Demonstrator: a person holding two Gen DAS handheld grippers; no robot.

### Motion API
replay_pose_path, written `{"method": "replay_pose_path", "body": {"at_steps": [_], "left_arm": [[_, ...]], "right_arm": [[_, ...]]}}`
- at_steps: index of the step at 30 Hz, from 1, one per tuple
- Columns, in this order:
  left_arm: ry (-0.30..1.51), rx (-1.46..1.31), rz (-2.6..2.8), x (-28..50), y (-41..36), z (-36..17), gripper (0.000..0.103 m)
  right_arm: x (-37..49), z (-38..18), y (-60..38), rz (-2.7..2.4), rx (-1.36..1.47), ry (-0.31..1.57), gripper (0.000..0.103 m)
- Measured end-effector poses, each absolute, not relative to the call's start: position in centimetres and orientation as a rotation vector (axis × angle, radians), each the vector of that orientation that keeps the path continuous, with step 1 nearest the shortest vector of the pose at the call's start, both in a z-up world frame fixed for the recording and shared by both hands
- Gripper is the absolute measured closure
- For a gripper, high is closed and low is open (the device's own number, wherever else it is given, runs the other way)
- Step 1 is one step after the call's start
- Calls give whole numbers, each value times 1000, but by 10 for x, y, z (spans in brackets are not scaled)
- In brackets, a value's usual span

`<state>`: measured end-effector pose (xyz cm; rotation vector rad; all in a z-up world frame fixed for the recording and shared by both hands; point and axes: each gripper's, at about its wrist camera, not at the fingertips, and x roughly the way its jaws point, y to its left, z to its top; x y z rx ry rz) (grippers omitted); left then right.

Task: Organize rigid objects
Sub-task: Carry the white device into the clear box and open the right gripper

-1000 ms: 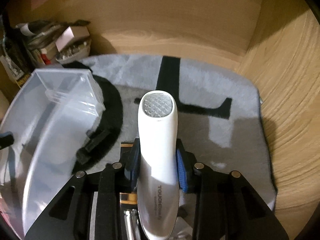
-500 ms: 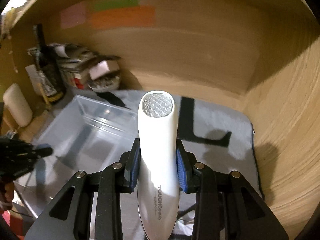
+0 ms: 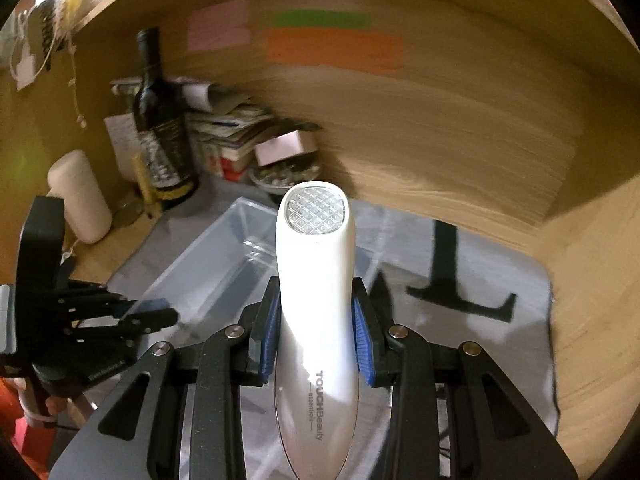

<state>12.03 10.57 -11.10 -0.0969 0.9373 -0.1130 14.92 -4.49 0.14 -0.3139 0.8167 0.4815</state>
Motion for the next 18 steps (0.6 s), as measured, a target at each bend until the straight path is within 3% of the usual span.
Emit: {"method": "replay_pose_path", "body": {"at_steps": [18], "left_arm": [[933,-81,-112,118,101,-111,92]], "right_arm": [[163,-62,12,590,-453,1033,73]]}}
